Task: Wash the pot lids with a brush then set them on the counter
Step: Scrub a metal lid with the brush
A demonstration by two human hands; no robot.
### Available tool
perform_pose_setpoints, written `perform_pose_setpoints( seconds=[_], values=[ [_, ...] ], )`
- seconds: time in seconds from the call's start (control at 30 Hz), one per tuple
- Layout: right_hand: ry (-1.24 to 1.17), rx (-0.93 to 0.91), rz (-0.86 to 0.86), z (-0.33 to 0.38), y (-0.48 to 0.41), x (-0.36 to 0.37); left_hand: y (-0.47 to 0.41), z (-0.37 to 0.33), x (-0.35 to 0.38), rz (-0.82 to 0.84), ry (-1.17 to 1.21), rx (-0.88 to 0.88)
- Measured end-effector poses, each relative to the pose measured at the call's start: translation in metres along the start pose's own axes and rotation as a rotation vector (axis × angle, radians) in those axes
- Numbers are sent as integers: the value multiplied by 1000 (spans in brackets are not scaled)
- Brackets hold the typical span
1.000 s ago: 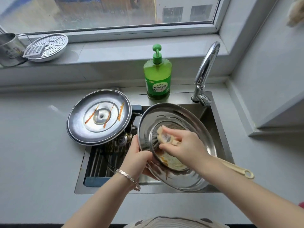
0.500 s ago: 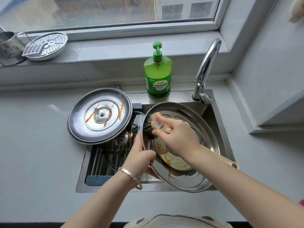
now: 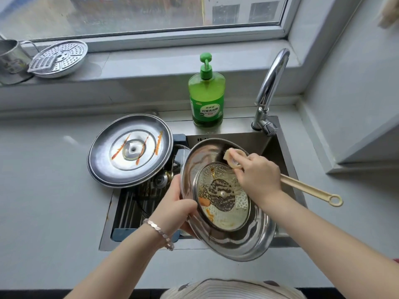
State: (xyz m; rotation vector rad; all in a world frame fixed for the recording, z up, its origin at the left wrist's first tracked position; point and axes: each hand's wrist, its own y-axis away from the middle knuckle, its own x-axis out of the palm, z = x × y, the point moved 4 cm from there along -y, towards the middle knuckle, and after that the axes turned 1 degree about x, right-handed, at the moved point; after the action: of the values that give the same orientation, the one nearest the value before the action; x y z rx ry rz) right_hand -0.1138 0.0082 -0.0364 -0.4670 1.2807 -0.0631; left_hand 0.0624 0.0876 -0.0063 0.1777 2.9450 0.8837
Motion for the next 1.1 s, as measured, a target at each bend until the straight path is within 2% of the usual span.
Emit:
perform_pose_setpoints(
  seconds=[0.13,0.23,0.3,0.4,0.47,0.57,0.6,0.67,0.77,0.83,0.97,1.1],
  values=[
    [-273,-68,-34,27,2,-9,2,3,5,0,-22,15],
    [-433,-149,36,37,2,-15,3,5,4,13,-34,27],
    [-457,-83,107,23,-4,-16,5,7,2,21,-24,45],
    [-406,172,216,-4,-11,-15,9,3,2,21,-47,92],
    [-454,146,209,10,-11,-17,7,-1,7,27,-60,104],
    [-671,-30,227,48,-6,-21,1,-5,9,12,-63,112],
    [-753,-11,251,48,-7,-22,0,-6,8,5,-70,117],
    [-835,148,284,24,-16,-17,1,-9,4,0,-72,132],
    [-653,399,346,-29,-19,-2,6,-7,-5,-60,-32,147],
    [-566,488,441,-46,-2,8,7,-7,-12,-125,5,194],
    [-485,505,629,-34,42,18,4,-9,-17,-141,46,215],
    [-503,511,527,-36,16,14,2,-5,-6,-81,-19,237]
  ],
)
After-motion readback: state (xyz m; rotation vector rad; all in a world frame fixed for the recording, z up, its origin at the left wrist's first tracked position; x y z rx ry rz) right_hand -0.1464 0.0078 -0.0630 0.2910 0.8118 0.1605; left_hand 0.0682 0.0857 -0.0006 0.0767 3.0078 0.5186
